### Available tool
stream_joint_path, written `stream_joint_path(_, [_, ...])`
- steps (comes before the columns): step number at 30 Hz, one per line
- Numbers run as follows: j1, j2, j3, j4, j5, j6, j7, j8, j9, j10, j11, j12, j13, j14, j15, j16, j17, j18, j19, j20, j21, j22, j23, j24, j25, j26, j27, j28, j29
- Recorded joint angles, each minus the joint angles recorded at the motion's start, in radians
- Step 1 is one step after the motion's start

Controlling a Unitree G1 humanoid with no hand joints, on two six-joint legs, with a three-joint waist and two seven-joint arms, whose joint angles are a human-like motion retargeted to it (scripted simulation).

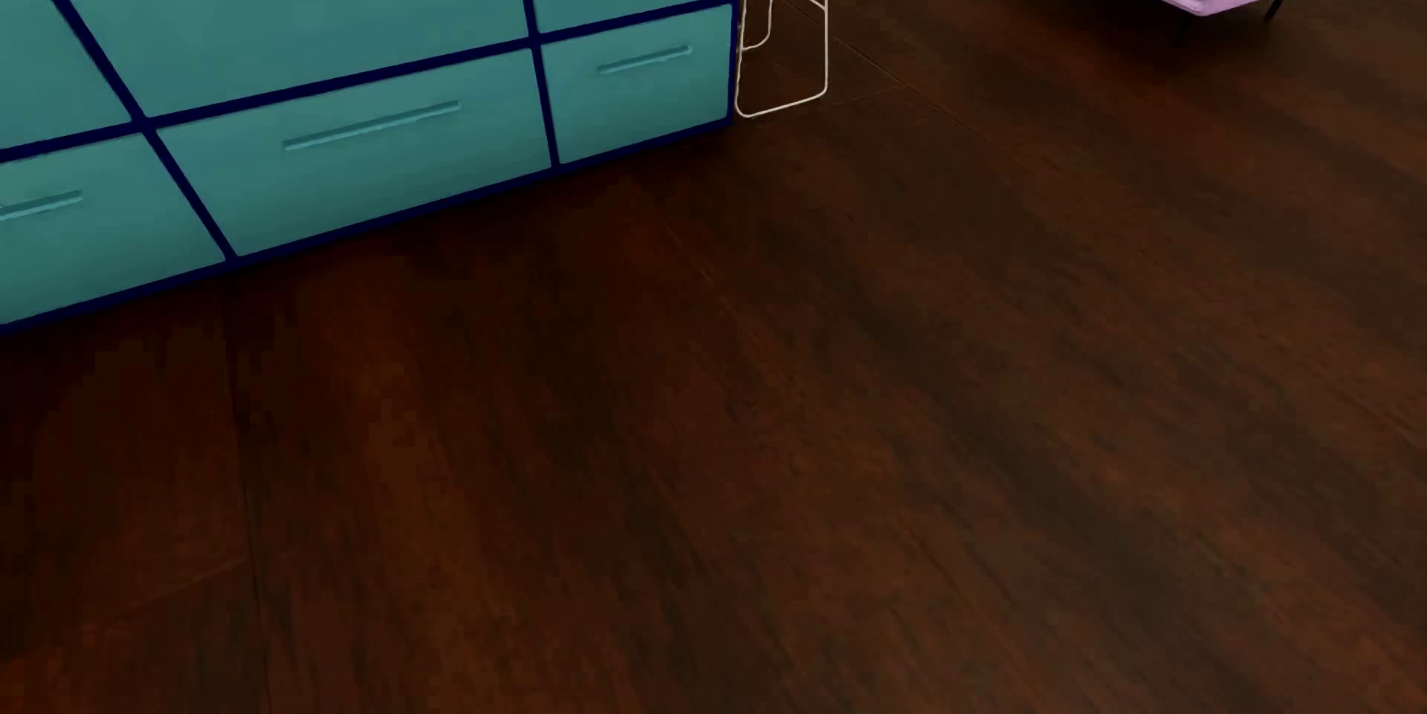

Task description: Reach up

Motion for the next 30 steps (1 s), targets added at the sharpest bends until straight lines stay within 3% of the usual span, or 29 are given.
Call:
stream_joint_path(2, [0.002, 0.0, 0.002, -0.001, 0.0, -0.004, 0.0, 0.0, 0.0, -0.001, 0.003, 0.002, 0.017, 0.001, -0.001, 0.004, -0.008, 0.0, 0.0, 0.006, -0.046, -0.005, -0.059, 0.0, 0.0, 0.0, 0.0, 0.0, 0.0])
stream_joint_path(3, [0.004, 0.002, -0.004, 0.0, 0.0, -0.005, 0.0, 0.0, -0.001, -0.001, 0.003, 0.015, 0.056, 0.004, -0.004, 0.009, -0.018, 0.0, 0.0, 0.022, -0.158, -0.021, -0.209, 0.0, 0.0, 0.0, 0.0, 0.0, 0.0])
stream_joint_path(5, [0.006, 0.003, -0.039, 0.005, 0.001, -0.006, 0.0, 0.0, -0.007, -0.003, -0.003, 0.044, 0.074, 0.041, 0.009, 0.013, -0.106, 0.0, 0.0, 0.034, -0.391, -0.024, -0.777, 0.0, 0.0, 0.0, 0.0, 0.0, 0.0])
stream_joint_path(6, [0.005, 0.001, -0.067, 0.009, 0.001, -0.014, 0.0, 0.0, -0.015, -0.007, -0.001, 0.067, -0.032, 0.063, 0.018, 0.022, -0.154, 0.0, 0.0, 0.049, -0.517, -0.024, -1.01, 0.0, 0.0, 0.0, 0.0, 0.0, 0.0])
stream_joint_path(8, [0.012, -0.002, -0.086, 0.013, 0.001, -0.03, 0.0, 0.0, -0.016, -0.02, 0.011, 0.067, -0.438, 0.089, 0.012, 0.043, -0.27, 0.0, 0.0, 0.014, -0.812, -0.007, -1.283, 0.0, 0.0, 0.0, 0.0, 0.0, 0.0])
stream_joint_path(10, [0.02, -0.001, -0.046, 0.012, 0.0, -0.059, 0.0, 0.0, -0.006, -0.03, 0.013, 0.028, -0.892, 0.115, 0.032, 0.089, -0.462, 0.0, 0.0, -0.056, -0.981, -0.005, -1.351, 0.0, 0.0, 0.0, 0.0, 0.0, 0.0])
stream_joint_path(11, [0.022, 0.0, -0.023, 0.011, 0.0, -0.079, 0.0, 0.0, -0.001, -0.032, 0.066, 0.01, -1.085, 0.127, 0.079, 0.114, -0.556, 0.0, 0.0, -0.066, -1.007, -0.013, -1.356, 0.0, 0.0, 0.0, 0.0, 0.0, 0.0])
stream_joint_path(14, [0.018, 0.003, -0.007, 0.009, 0.0, -0.138, 0.0, 0.0, -0.003, -0.029, 0.012, -0.011, -1.497, 0.127, 0.019, 0.166, -0.756, 0.0, 0.0, -0.032, -0.869, -0.024, -1.371, 0.0, 0.0, 0.0, 0.0, 0.0, 0.0])
stream_joint_path(16, [0.014, 0.005, -0.029, 0.013, 0.004, -0.161, 0.0, 0.0, -0.014, -0.024, 0.006, -0.004, -1.595, 0.116, 0.018, 0.176, -0.811, 0.0, 0.0, -0.009, -0.778, -0.024, -1.406, 0.0, 0.0, 0.0, 0.0, 0.0, 0.0])
stream_joint_path(23, [0.025, 0.012, -0.025, 0.019, 0.013, -0.175, 0.0, 0.0, -0.02, -0.026, 0.006, 0.024, -1.683, 0.123, 0.019, 0.187, -0.872, 0.0, 0.0, -0.023, -0.617, -0.015, -1.408, 0.0, 0.0, 0.0, 0.0, 0.0, 0.0])
stream_joint_path(24, [0.024, 0.01, -0.025, 0.018, 0.012, -0.177, 0.0, 0.0, -0.02, -0.026, 0.055, 0.026, -1.679, 0.124, 0.059, 0.189, -0.876, 0.0, 0.0, -0.02, -0.611, -0.01, -1.399, 0.0, 0.0, 0.0, 0.0, 0.0, 0.0])
stream_joint_path(30, [0.021, 0.004, -0.025, 0.019, 0.011, -0.168, 0.0, 0.0, -0.018, -0.029, 0.056, 0.031, -1.64, 0.135, 0.073, 0.19, -0.901, 0.0, 0.0, -0.033, -0.548, -0.017, -1.421, 0.0, 0.0, 0.0, 0.0, 0.0, 0.0])
